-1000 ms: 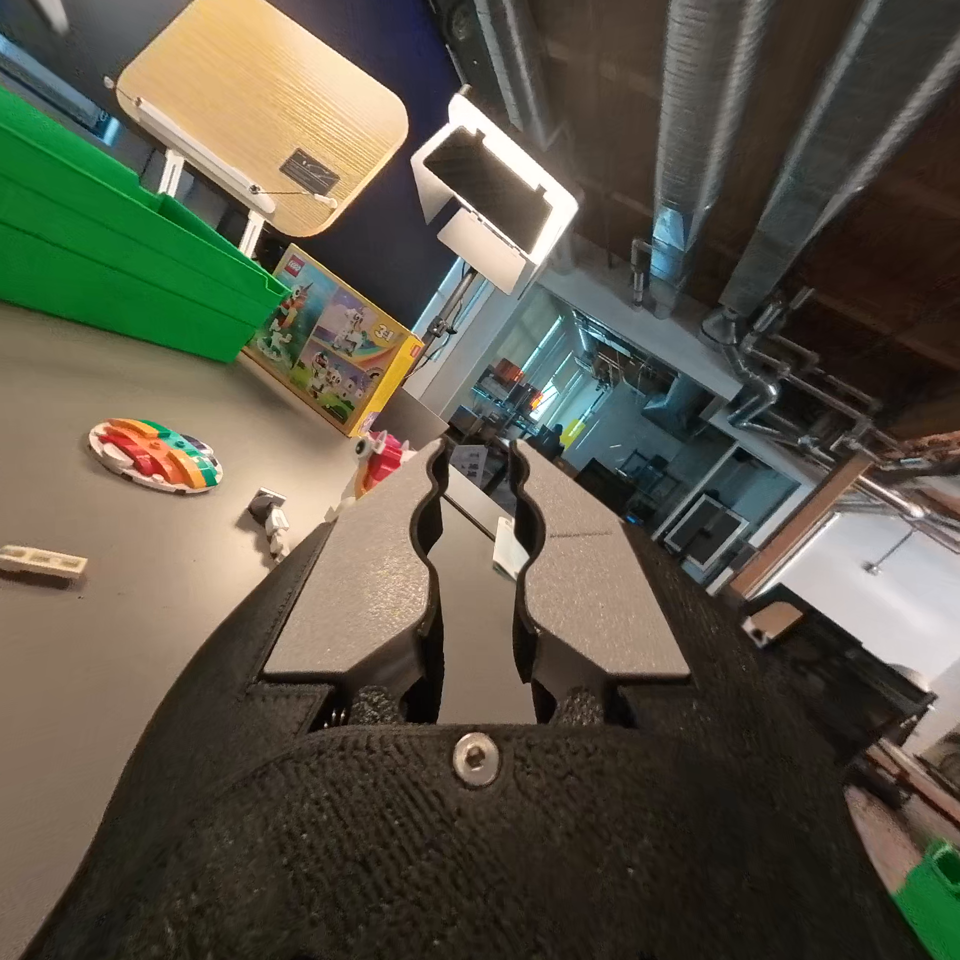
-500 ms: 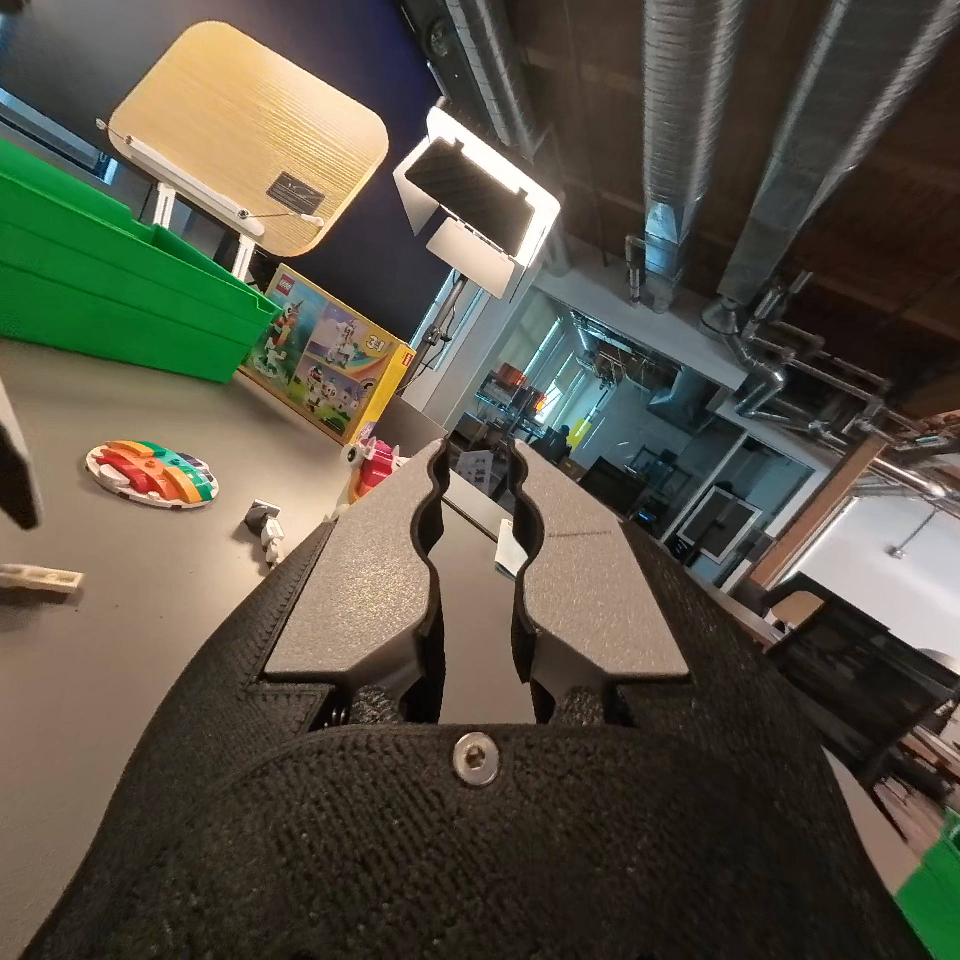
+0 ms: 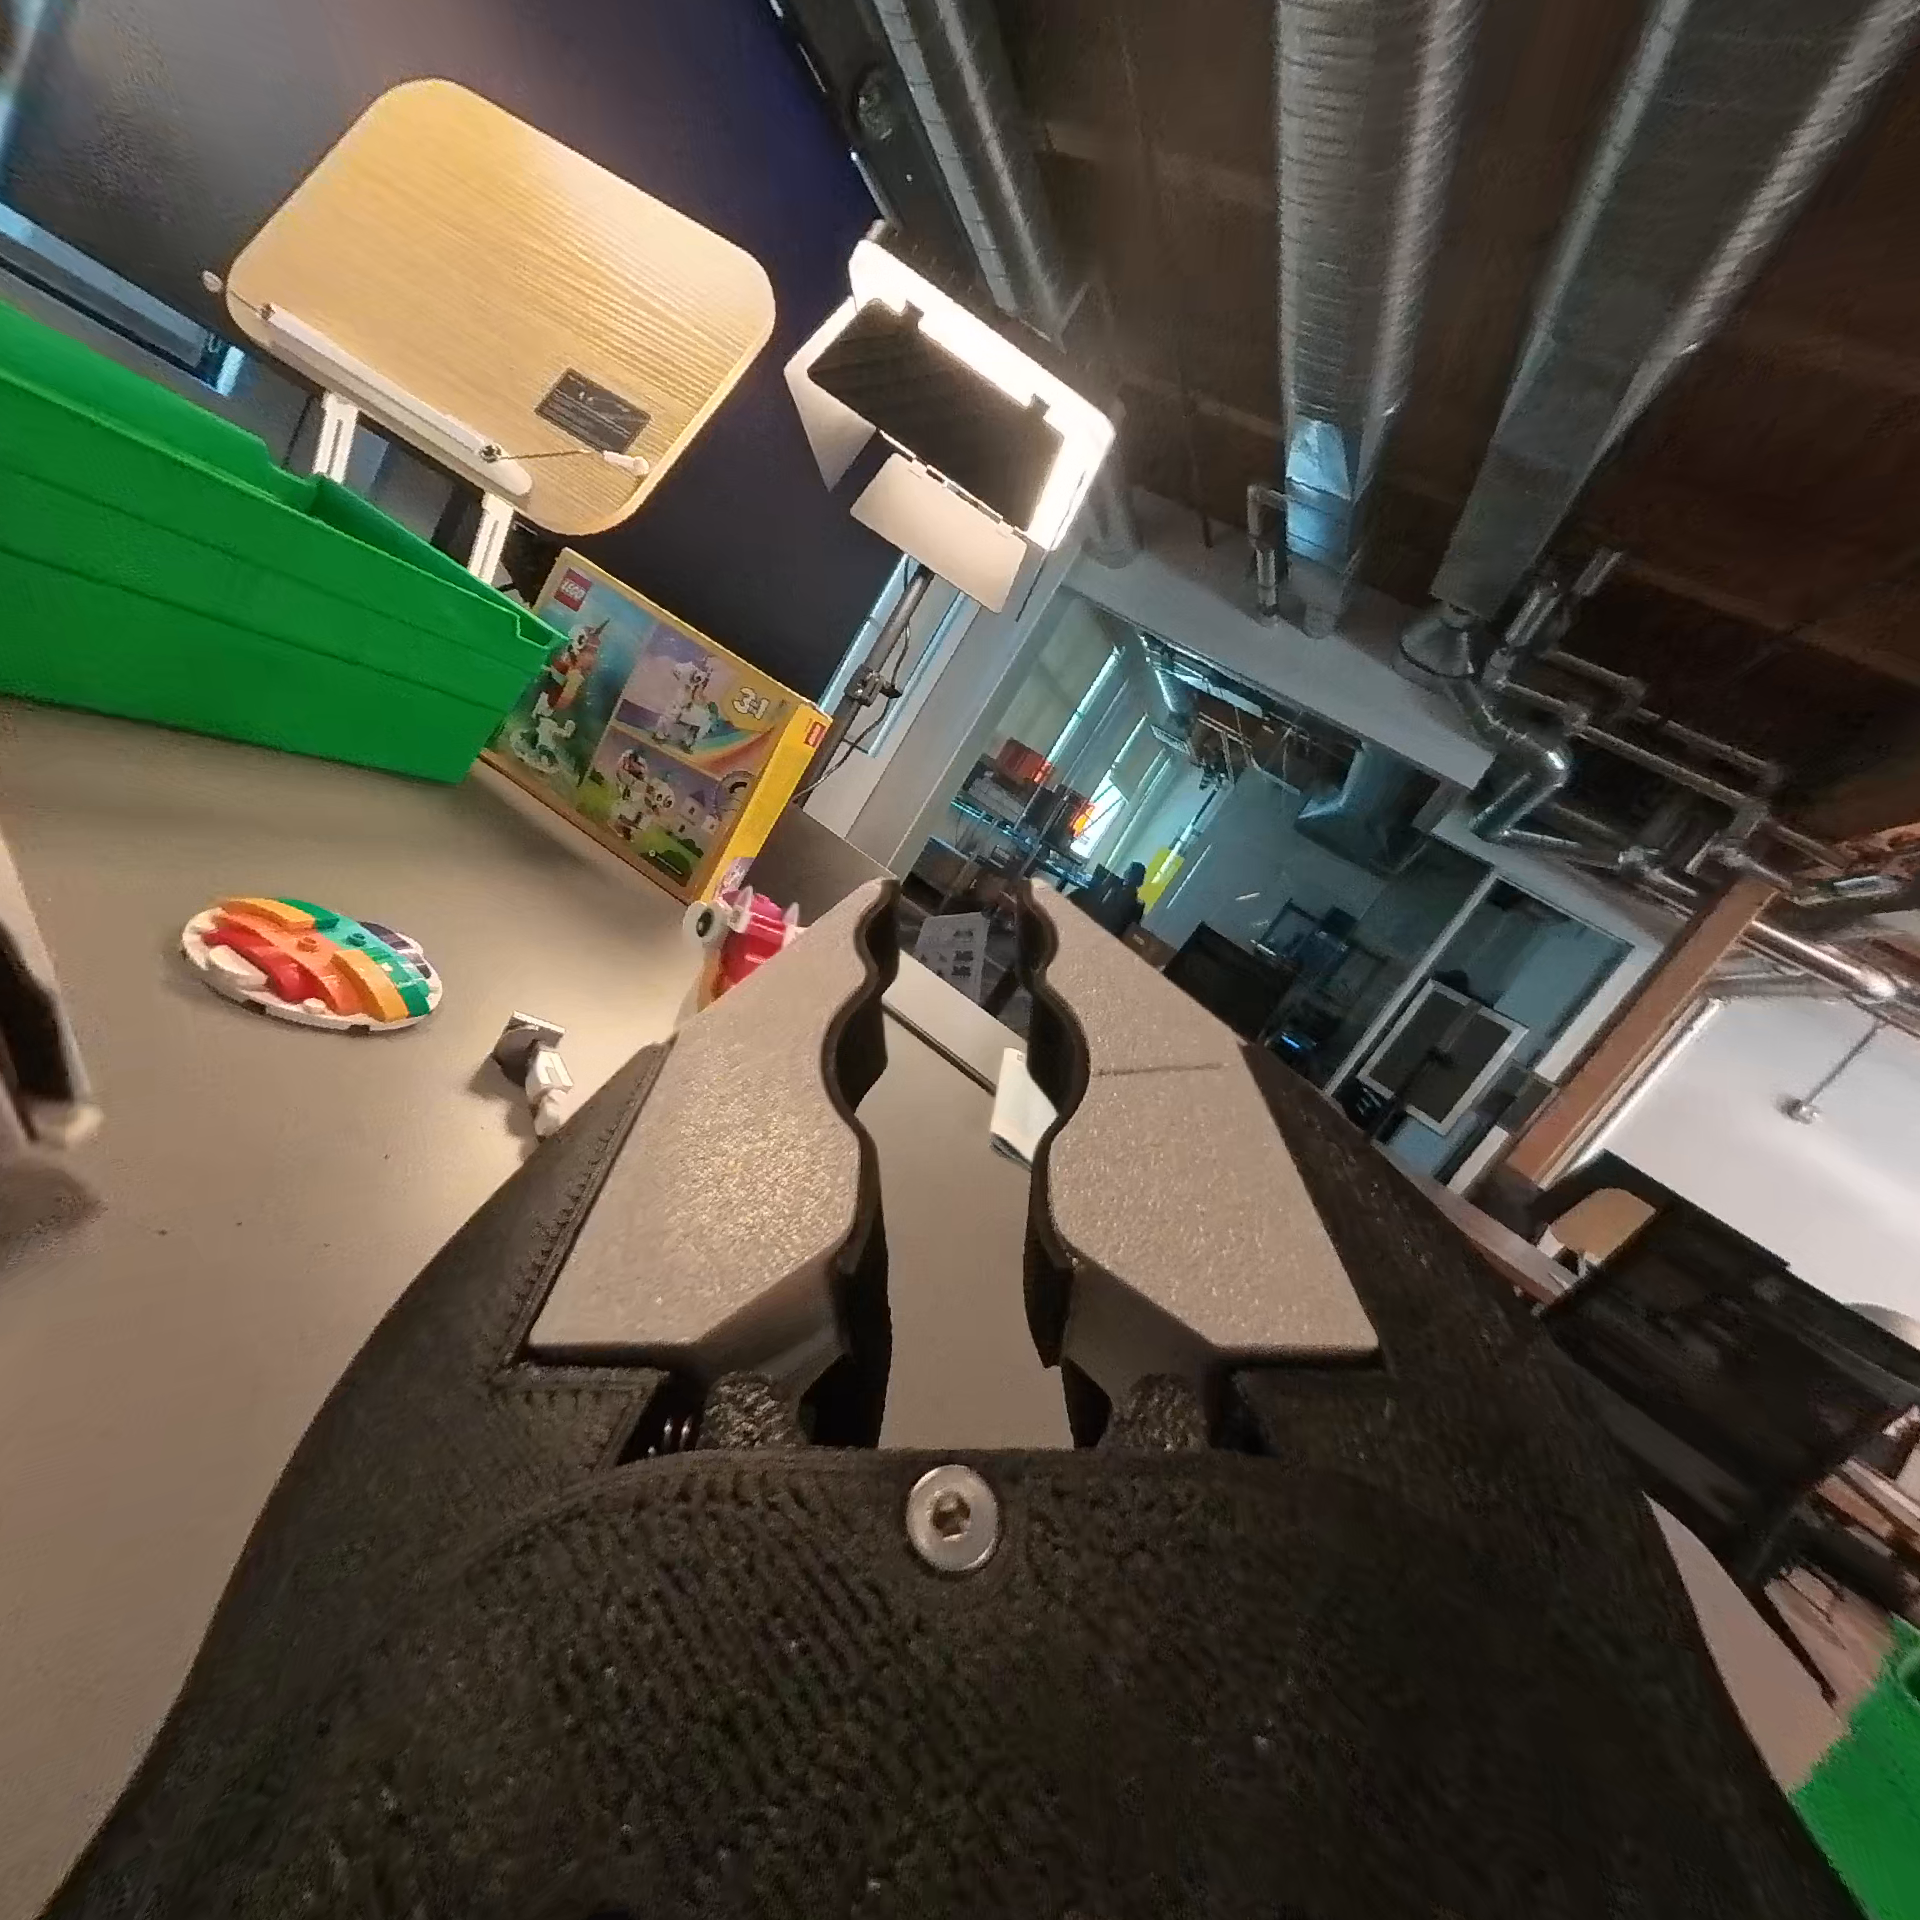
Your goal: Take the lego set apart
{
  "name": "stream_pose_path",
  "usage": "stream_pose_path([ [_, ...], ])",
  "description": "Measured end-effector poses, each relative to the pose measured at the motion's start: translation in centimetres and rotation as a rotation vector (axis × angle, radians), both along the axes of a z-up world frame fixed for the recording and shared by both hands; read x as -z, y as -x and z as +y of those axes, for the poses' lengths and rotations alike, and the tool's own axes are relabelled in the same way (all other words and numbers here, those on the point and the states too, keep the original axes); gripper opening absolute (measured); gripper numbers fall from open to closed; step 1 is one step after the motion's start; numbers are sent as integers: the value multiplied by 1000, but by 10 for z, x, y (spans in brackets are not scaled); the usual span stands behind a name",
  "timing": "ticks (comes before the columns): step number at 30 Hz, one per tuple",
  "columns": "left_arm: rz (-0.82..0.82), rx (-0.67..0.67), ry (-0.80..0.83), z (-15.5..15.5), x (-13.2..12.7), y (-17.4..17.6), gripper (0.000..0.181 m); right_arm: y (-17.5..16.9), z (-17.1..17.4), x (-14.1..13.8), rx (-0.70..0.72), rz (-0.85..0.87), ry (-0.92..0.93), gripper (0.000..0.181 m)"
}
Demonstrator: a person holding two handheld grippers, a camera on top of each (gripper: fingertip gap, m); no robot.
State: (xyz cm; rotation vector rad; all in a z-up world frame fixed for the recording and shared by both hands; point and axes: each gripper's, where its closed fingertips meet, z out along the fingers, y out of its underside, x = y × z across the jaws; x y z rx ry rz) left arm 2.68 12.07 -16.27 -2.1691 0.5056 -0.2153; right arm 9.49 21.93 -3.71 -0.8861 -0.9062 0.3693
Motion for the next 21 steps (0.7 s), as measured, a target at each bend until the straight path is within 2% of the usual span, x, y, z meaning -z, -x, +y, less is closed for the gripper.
stream_pose_path([
  [1,-22,-9,-47,-4,-12,6,7,-1,1,0,1,5,4,20],
  [4,13,-131,-281,-19,-75,57,7,2,0,3,-11,-6,17,20],
  [6,92,-302,-458,-38,-127,118,7,4,0,4,-17,-16,17,20],
  [8,159,-475,-508,-64,-158,183,7,5,0,5,-20,-22,18,20],
  [9,130,-532,-470,-74,-158,211,7,6,0,5,-22,-22,22,20],
  [10,85,-588,-390,-81,-147,239,7,6,0,5,-25,-22,26,19],
  [13,13,-662,-62,-90,-86,283,7,6,0,6,-28,-27,29,19],
  [14,4,-657,7,-88,-73,288,7,6,1,7,-26,-29,29,19],
  [17,52,-666,104,-81,-59,308,7,7,1,8,-24,-37,31,19],
  [21,-99,-583,389,-73,-26,301,7,7,2,10,-22,-48,34,19],
])
